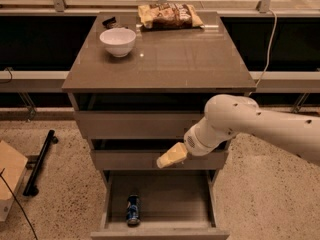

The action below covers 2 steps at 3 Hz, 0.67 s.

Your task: Pick pepsi can from bottom drawer and place on counter

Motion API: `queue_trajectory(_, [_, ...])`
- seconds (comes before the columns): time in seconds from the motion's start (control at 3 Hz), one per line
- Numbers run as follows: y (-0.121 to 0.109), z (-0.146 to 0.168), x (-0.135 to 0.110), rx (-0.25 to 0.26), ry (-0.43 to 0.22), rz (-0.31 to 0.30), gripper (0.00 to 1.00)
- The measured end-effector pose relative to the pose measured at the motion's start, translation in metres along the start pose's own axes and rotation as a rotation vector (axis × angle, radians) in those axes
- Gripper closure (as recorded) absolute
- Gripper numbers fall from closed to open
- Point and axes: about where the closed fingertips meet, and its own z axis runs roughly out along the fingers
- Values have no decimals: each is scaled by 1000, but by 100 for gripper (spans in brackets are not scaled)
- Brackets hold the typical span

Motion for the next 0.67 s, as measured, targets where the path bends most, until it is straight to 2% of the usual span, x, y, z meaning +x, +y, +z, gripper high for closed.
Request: queue_trajectory(0.67, [11, 55, -8, -101, -7, 72, 0])
